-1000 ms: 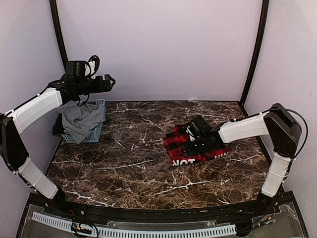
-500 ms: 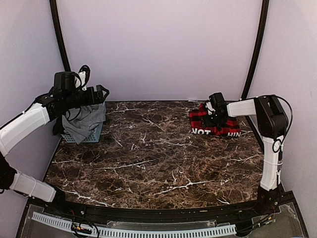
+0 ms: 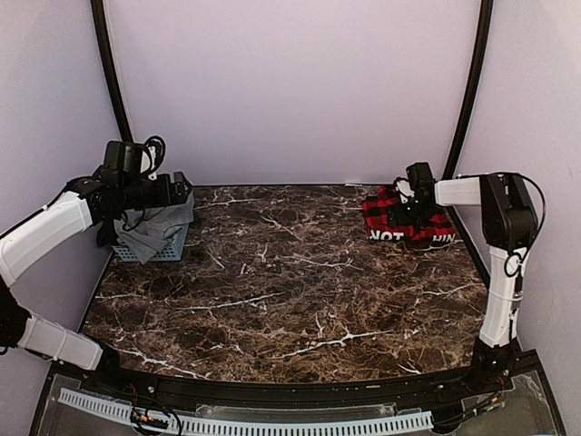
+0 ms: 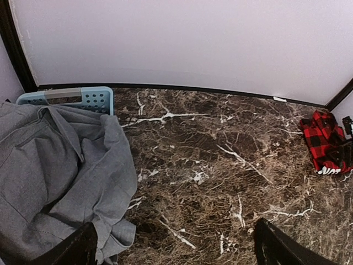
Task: Fold and stack the long sleeve shirts
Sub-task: Move the square-folded shirt to the corner of the board, then pick up the crumpled shirt from the bin.
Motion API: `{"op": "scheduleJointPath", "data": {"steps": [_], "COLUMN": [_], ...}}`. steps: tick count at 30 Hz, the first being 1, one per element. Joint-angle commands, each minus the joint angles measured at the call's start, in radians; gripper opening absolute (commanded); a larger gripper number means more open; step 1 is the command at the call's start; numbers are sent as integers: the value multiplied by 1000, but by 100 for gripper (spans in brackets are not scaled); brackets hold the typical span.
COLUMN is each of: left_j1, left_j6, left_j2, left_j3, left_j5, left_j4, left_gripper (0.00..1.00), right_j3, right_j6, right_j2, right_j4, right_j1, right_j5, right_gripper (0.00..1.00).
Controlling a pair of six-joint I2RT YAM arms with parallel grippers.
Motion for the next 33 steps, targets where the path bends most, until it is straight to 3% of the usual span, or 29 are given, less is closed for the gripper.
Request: {"op": "scheduleJointPath", "data": {"steps": [1, 5, 10, 15, 20, 25, 33], "left_j1": [31, 105, 171, 221, 334, 408, 415], "left_j6": [-8, 17, 21, 29, 58, 68, 75], "left_j2": [63, 80, 75, 8, 52, 124, 198], "left_j3": [38, 37, 29, -20, -16, 2, 65], "left_j5": [-108, -154, -313, -329, -297, -172, -18], "left_j4": [-106, -170, -263, -238, -242, -219, -184], "left_gripper": [97, 97, 99, 99, 98, 87, 48], "right_j3": [-128, -218, -280, -315, -342, -370, -394], "right_j6": [77, 123, 140, 146, 155, 170, 184], "right_j2": [-199, -330, -408, -435, -440, -427, -412], "right_j4": [109, 132, 135, 134, 140, 149, 154], "right_j1": [35, 108, 202, 255, 284, 300, 332], "right_j5": [-173, -199, -193, -201, -213, -226, -235], "right_gripper": [95, 95, 95, 95, 95, 95, 94]}}
